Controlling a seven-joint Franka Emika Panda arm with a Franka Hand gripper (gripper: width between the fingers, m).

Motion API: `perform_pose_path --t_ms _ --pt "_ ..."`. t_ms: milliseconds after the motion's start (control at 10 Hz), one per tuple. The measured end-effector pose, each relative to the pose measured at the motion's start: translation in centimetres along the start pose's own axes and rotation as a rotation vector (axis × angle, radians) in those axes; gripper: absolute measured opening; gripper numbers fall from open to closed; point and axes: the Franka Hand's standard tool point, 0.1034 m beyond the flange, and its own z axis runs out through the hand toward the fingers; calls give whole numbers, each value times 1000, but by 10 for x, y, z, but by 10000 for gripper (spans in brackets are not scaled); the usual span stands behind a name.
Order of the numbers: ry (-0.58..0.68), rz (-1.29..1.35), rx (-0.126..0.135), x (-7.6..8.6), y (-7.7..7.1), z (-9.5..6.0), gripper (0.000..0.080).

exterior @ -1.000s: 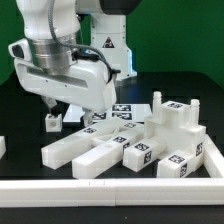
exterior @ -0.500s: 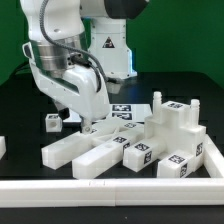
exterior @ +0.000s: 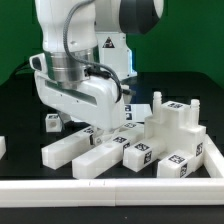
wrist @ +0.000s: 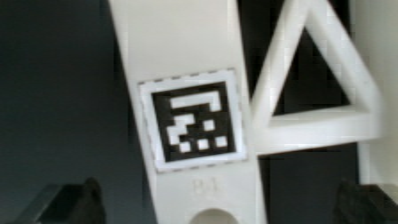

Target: Assemble chair

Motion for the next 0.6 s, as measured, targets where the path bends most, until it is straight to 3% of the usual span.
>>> perform_pose_path --t_ms 200,300,500,600 --pt "18 -26 -3 1 4 9 649" --pt "17 -28 -2 1 3 9 611" --pt "17 -31 -3 1 3 9 315" --pt "20 -33 0 1 2 8 315"
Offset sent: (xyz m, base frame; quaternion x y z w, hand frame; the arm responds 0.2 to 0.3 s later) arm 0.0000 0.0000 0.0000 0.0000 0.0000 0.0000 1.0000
